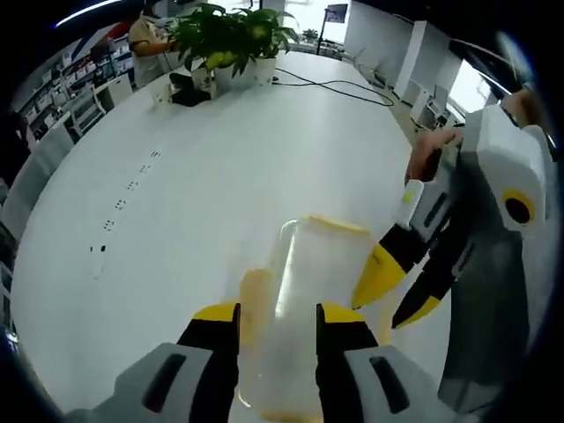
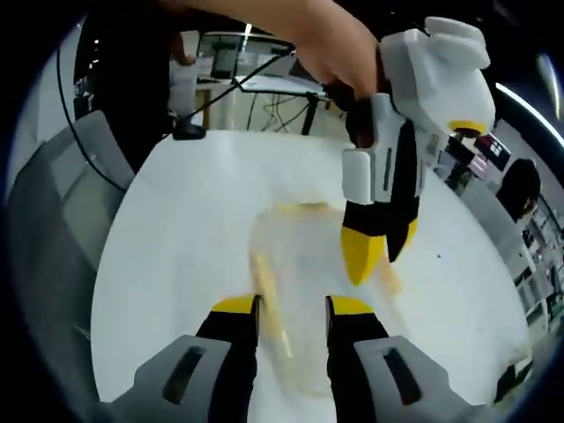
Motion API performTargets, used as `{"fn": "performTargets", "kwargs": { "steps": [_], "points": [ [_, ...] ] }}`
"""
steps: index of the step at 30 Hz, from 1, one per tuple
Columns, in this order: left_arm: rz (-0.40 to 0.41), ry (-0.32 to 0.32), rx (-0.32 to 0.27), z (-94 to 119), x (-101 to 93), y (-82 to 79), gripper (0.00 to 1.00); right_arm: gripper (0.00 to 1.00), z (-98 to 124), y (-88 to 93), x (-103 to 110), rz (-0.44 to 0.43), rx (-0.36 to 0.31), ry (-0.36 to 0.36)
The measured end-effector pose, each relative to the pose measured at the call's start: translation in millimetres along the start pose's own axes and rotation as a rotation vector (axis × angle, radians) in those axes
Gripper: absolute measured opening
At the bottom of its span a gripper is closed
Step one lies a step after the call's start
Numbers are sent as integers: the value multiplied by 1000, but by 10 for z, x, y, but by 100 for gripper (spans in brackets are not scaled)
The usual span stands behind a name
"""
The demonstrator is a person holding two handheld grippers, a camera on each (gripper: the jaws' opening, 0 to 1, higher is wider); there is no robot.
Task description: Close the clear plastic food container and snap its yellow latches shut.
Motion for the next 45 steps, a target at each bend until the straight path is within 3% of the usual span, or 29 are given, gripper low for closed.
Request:
{"fn": "performTargets", "kwargs": {
  "steps": [5, 9, 23, 27, 45],
  "points": [
    [10, 44, 38, -18, 41, -27, 27, 27, -5, -3, 1, 3, -4, 10],
    [34, 119, 93, -54, 88, -39, 26, 27, -6, 2, 1, 4, -10, 12],
    [3, 244, 202, -186, 203, -144, 27, 27, -20, 16, 25, 40, -6, 26],
    [3, 281, 240, -236, 169, -129, 35, 27, -36, 18, 49, 80, 8, 43],
    [0, 292, 237, -242, 146, -133, 32, 26, -63, 53, 102, 189, 42, 91]
  ]
}}
Point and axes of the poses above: the point that each gripper's makers call its tool centre point, and the gripper's own axes: z roughly backward along the fingers, x roughly to its left, y roughly out of its underside, the point moved 10 cm from there along z, roughly backward along the fingers, and after that the axes turned 9 degrees about -y, right-handed, at the moved point
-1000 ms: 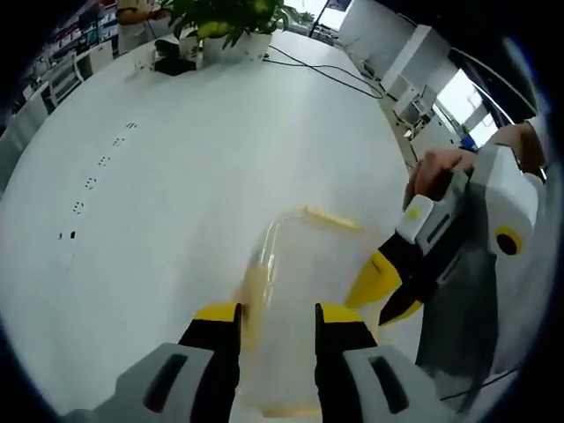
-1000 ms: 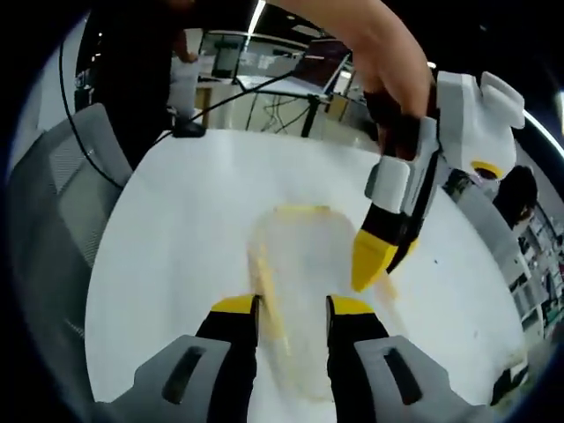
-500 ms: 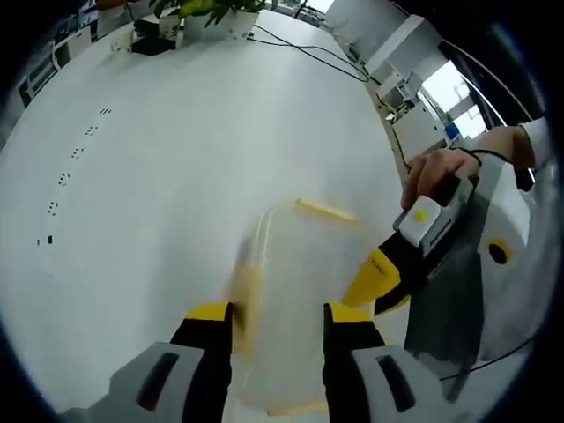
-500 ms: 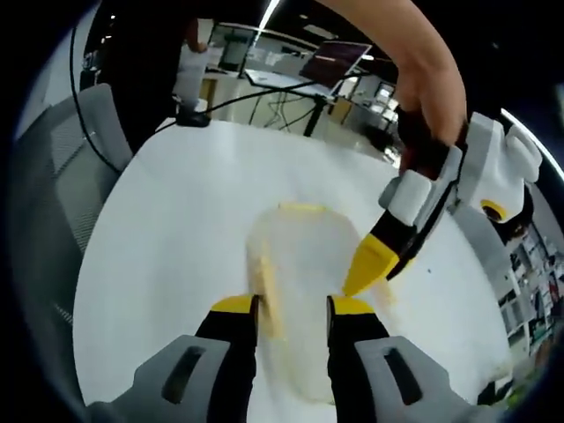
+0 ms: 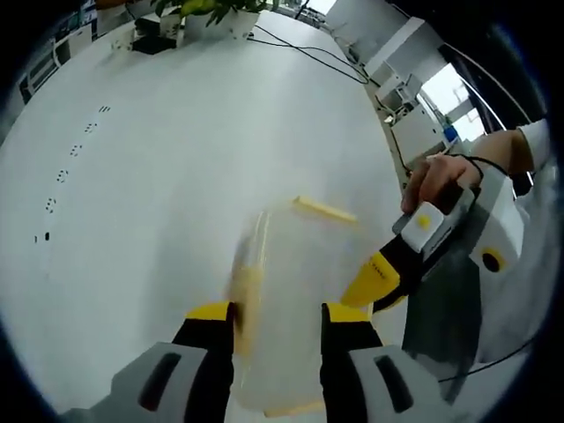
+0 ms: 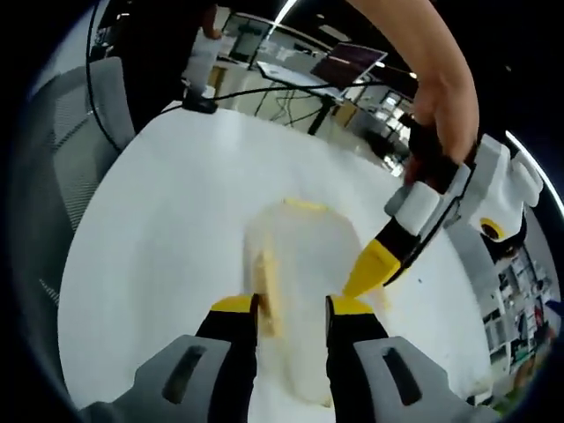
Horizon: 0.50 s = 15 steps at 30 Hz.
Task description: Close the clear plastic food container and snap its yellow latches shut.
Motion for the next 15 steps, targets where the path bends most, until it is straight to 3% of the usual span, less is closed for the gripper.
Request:
{"fn": "performTargets", "kwargs": {
  "steps": [11, 13, 14, 15],
  "points": [
    [5, -3, 33, -3, -12, -29, 30, 25, -2, -2, 4, -4, 1, 13],
    [10, 2, 33, -6, -27, -26, 30, 23, 12, 11, -3, 0, 29, 53],
    [55, 54, 36, -37, -79, -7, 29, 23, -9, 65, 69, 37, 27, 3],
    [25, 24, 34, -30, -32, -10, 29, 23, -1, 21, 79, 34, 24, 13]
  ]
}}
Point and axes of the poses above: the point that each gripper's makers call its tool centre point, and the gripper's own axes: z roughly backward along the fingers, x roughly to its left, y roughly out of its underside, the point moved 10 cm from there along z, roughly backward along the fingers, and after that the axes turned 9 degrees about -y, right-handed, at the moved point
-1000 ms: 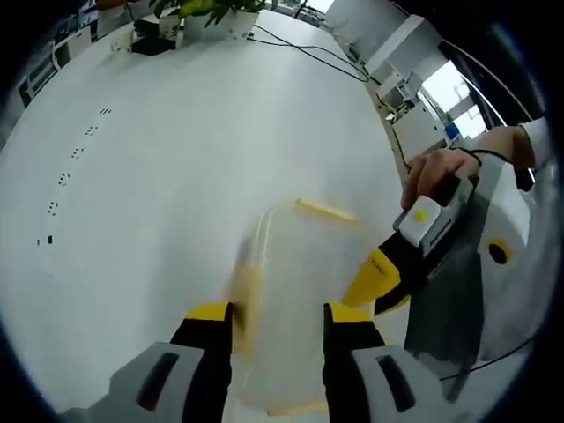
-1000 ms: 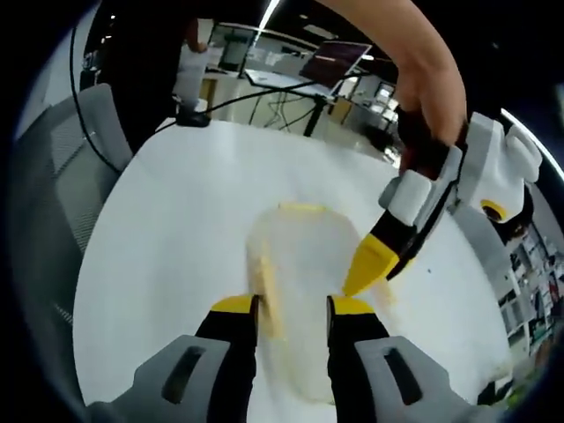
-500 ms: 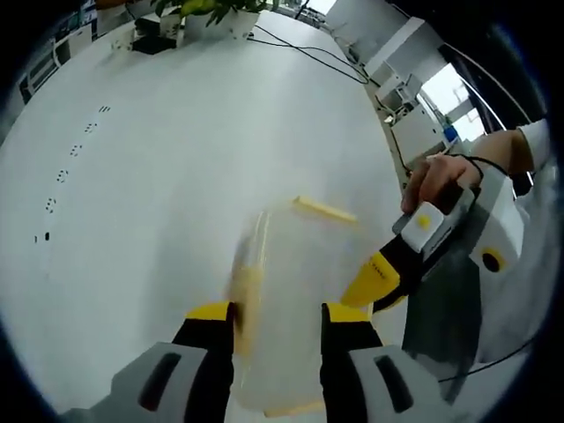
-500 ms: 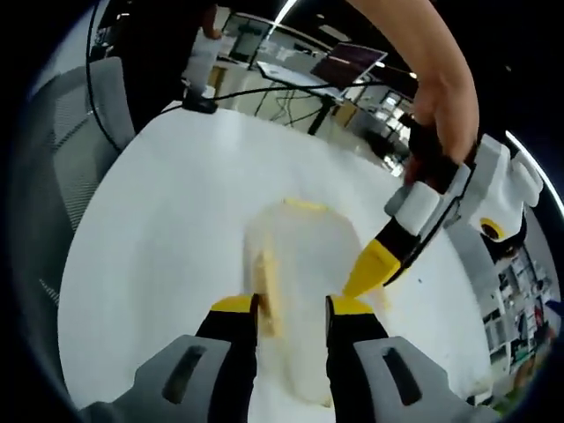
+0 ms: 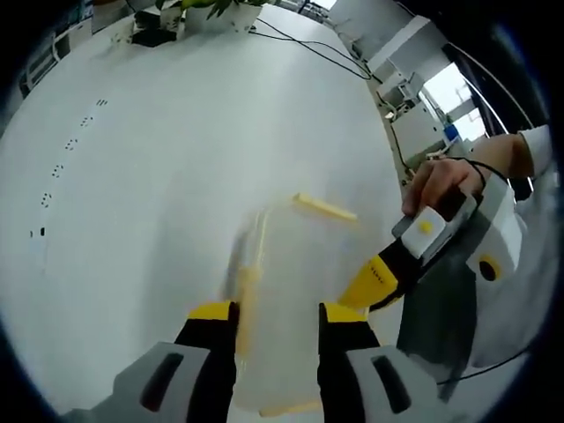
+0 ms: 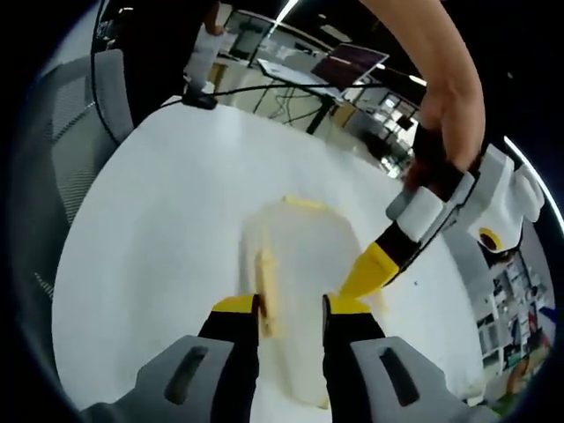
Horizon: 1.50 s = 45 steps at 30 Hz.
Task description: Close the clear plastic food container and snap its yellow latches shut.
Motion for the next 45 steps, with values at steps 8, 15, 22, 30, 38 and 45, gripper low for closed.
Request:
{"fn": "performTargets", "kwargs": {
  "steps": [8, 15, 22, 30, 38, 45],
  "points": [
    [-9, 16, 4, 24, 40, 12, 29, 23, -8, -19, -50, -10, -13, 4],
    [-8, 16, 0, 40, 82, 15, 30, 24, -12, -30, -47, -10, -13, 9],
    [-17, -7, -21, 61, 45, 28, 34, 26, -11, -38, -40, -39, -28, 14],
    [9, -77, -127, 160, 16, 59, 38, 33, 46, -64, -69, -120, -31, 11],
    [54, -126, -229, 322, -103, 202, 38, 37, 182, -65, -102, -147, -21, 33],
    [74, -178, -286, 474, -192, 375, 38, 42, 308, -46, -116, -193, -10, 40]
  ]
}}
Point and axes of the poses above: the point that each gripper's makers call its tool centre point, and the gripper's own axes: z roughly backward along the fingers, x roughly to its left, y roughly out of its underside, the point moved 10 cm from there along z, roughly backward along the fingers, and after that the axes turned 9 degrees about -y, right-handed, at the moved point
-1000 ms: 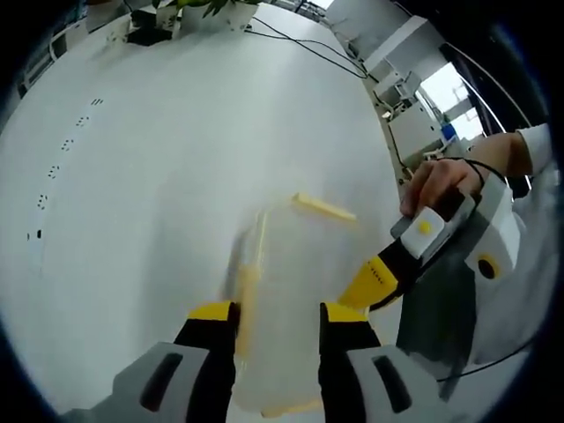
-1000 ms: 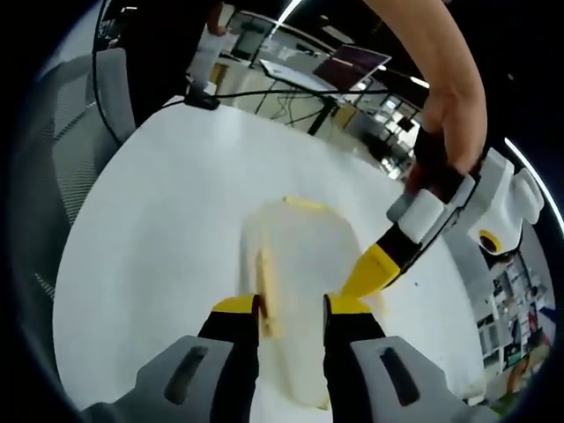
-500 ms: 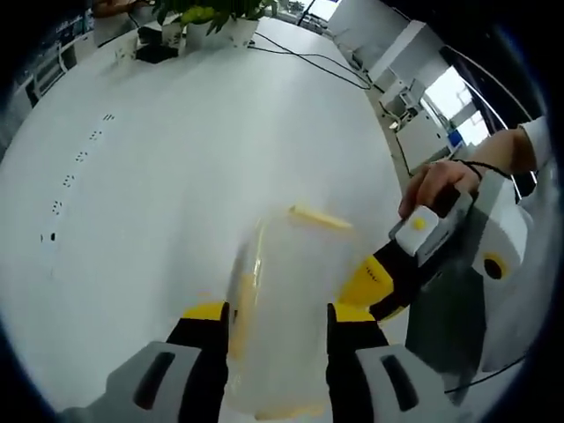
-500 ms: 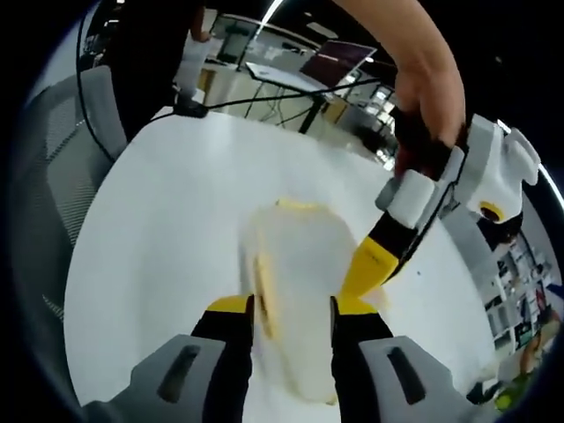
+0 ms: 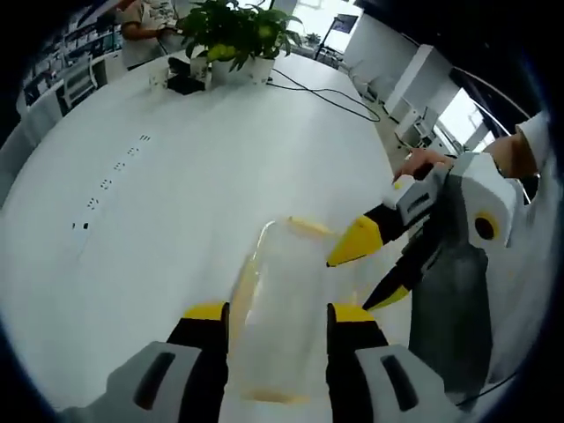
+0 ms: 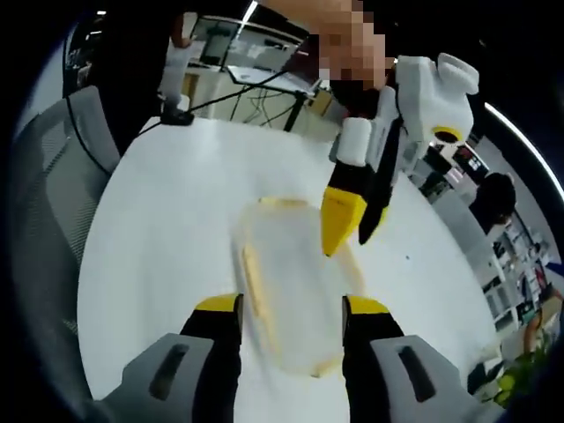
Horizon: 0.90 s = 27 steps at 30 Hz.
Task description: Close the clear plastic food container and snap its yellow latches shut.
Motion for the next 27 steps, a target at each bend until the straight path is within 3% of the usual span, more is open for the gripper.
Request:
{"fn": "performTargets", "kwargs": {
  "steps": [11, 13, 15, 21, 27],
  "points": [
    [64, -119, -175, 276, -244, 314, 44, 50, 244, 159, -105, -143, -16, 53],
    [104, -154, -239, 293, -301, 394, 44, 52, 271, 202, -113, -191, -34, 50],
    [146, -174, -284, 296, -369, 490, 45, 52, 297, 264, -129, -259, -43, 51],
    [204, -227, -361, 253, -538, 720, 48, 54, 324, 363, -166, -317, -87, 56],
    [240, -327, -479, 212, -650, 864, 51, 55, 266, 443, -187, -384, -122, 60]
  ]
}}
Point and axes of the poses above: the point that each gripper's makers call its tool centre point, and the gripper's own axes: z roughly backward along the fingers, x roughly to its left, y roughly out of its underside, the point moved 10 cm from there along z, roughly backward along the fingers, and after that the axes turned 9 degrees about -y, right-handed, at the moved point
